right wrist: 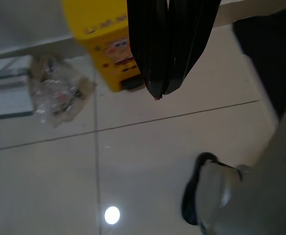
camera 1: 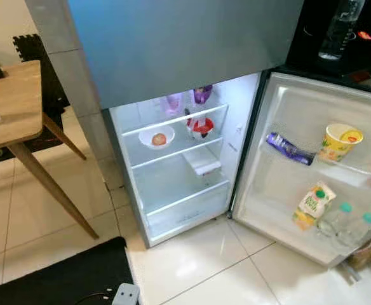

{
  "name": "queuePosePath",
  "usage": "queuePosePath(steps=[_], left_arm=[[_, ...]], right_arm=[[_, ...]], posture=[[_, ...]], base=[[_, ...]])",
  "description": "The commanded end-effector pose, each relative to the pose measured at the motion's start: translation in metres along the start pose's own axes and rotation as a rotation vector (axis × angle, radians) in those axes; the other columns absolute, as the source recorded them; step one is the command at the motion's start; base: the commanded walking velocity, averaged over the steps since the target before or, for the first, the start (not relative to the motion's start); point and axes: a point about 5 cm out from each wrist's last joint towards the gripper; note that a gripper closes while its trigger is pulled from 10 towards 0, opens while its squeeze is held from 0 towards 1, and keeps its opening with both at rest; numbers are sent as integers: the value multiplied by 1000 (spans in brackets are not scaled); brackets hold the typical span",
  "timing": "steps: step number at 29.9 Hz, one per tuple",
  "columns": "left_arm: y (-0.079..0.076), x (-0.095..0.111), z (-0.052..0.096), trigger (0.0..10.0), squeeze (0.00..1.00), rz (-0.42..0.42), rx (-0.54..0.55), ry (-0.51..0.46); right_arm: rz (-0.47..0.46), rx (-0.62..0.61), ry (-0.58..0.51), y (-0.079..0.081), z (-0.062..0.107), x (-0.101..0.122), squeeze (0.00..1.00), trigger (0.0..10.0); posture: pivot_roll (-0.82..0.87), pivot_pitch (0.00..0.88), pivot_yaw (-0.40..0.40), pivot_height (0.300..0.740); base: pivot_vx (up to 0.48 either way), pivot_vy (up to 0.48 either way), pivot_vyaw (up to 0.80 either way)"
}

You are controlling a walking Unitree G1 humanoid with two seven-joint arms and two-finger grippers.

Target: Restocking fridge

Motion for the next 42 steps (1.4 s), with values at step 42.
queuePosePath(steps=[42], left_arm=[[4,-1,1,10000,0,3,14,3]], right_arm=[[13,-2,-15,-4,0,1,0,10000]], posture=[[-54,0,24,740]], base=[[0,-311,-145]])
Point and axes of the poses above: a point about 5 cm out from each wrist's last joint towards the gripper, its own z axis pointing back from the gripper into the wrist, its own x axis along the axis of the wrist's last joint, y = z × x, and after that the axes turned 5 degrees about -z, right-handed
